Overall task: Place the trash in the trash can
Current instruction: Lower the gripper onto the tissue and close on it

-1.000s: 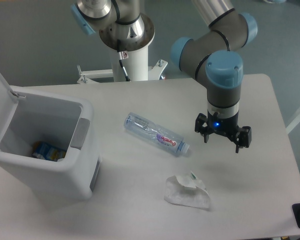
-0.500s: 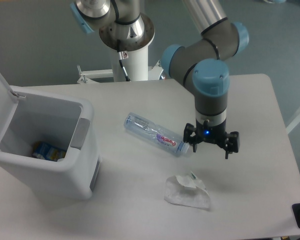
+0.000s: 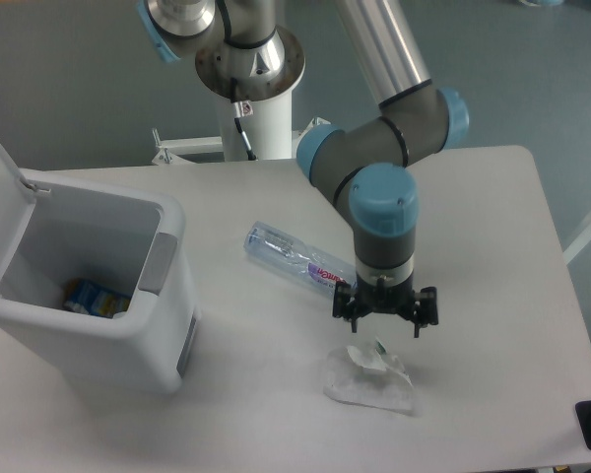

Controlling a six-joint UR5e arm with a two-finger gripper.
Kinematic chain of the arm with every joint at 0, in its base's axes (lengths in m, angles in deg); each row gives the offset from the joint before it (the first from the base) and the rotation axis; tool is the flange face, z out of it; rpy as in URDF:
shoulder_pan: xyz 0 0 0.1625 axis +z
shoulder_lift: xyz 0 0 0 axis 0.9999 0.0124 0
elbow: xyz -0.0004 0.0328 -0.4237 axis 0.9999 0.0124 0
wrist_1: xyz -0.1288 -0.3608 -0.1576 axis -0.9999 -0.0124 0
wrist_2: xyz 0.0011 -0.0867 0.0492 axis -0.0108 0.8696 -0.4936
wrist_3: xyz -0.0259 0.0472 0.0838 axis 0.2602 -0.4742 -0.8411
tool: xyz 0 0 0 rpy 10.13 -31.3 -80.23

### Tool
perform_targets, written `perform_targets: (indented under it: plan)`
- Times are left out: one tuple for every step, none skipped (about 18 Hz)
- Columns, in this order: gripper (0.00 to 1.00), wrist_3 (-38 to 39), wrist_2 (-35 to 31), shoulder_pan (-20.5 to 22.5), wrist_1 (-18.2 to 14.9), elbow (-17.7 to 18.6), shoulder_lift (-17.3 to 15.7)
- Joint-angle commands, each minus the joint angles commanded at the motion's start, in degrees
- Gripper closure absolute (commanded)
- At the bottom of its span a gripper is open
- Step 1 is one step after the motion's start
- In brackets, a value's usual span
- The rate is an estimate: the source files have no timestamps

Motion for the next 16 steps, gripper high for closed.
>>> perform_targets:
  plan:
    - [0.00,1.50,0.00,-0.61,0.00,-0.88,0.62]
    - [0.00,2.73,-0.09,-1.14,0.00,-1.49,1.49]
    - [0.00,3.26,-0.17,-1.32,0.00,-2.11,2.46]
    - [0.00,3.27,-0.26,-1.41,0.00,-2.64,3.25]
    - [0.00,3.01,-0.35,-1.84,0.00,-3.16,4.04]
    - [0.08,2.92,-0.61,-2.11,0.00,-3.52,4.66]
    - [0.27,2.92,-1.22,-2.11,0.00,-3.69,5.19]
    - [0.42,2.74,-2.19,-2.37,0.00,-3.70,5.54]
    - [0.56,2.74,-3.07,-2.46,-0.09,-3.70,5.54]
    - [0.70,2.74,-3.16,-2.55,-0.09,-3.52,5.37]
    - [0.78,2.65,-3.08,-2.81,-0.17,-3.52,5.28]
    - [0.81,2.65,-2.90,-2.90,-0.18,-3.52,5.19]
    - [0.86,2.74,-2.81,-2.90,-0.09,-3.61,5.19]
    - [0.88,2.91,-2.72,-2.90,-0.09,-3.61,5.19]
    - [0.90,3.18,-2.64,-2.90,-0.09,-3.70,5.19]
    - [0.93,3.35,-2.64,-2.90,-0.09,-3.78,5.19]
